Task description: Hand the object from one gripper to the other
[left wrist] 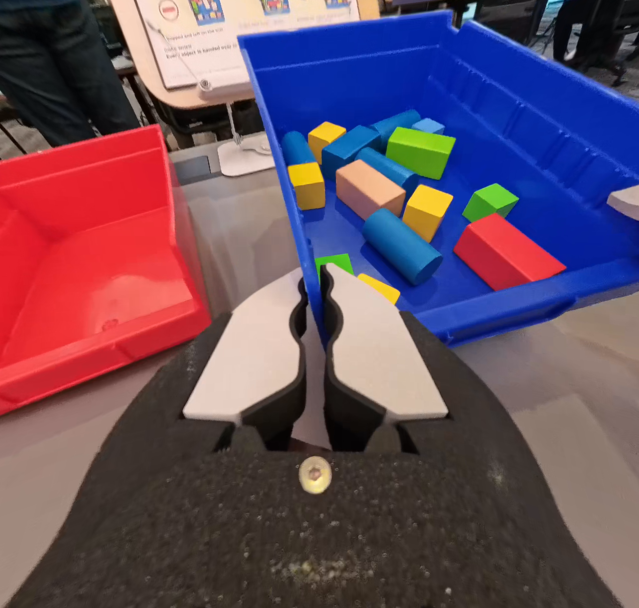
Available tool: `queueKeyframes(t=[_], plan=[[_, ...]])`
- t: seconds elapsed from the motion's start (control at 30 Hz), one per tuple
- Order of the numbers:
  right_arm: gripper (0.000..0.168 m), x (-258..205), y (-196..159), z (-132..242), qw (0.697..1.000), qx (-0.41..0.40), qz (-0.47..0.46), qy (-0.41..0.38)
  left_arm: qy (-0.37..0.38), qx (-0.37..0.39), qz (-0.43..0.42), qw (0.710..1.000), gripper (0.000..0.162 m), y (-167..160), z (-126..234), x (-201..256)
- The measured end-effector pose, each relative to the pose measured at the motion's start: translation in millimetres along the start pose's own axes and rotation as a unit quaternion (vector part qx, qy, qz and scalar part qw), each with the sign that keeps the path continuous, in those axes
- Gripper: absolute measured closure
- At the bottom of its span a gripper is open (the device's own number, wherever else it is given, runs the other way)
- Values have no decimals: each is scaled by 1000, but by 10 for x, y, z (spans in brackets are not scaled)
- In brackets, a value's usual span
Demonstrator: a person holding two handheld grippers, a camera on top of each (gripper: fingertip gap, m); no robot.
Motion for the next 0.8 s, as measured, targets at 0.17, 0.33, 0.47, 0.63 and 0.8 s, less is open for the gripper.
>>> queueKeyframes(t=[0.17, 0.33, 0.47, 0.63, 0.8], plan=[[162, -37, 84, 113, 999, 35, 19, -18, -12, 38, 4, 999, 158, 15, 10, -19], [164, -6, 93, 53, 999, 31, 8, -10, -12, 33, 16, 999, 158, 3, 16, -9], [163, -58, 106, 42, 998, 32, 37, -27, -10, 10, 35, 999, 158, -45, -87, -36], [163, -51, 64, 5, 999, 23, 22, -15, -9, -13, 37, 999, 158, -105, -126, -40], [164, -38, 153, -114, 1000, -24, 3, -7, 8, -49, 30, 998, 158, 57, -185, -90]])
Point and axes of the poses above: each gripper's, where its closed fingertips meet, z back along the fingers, y out of its top, x = y × z across the jaws, the point moved 7 cm from there along z, back along the fingers, and after that the axes turned 4 degrees about y, right-handed, at the moved point
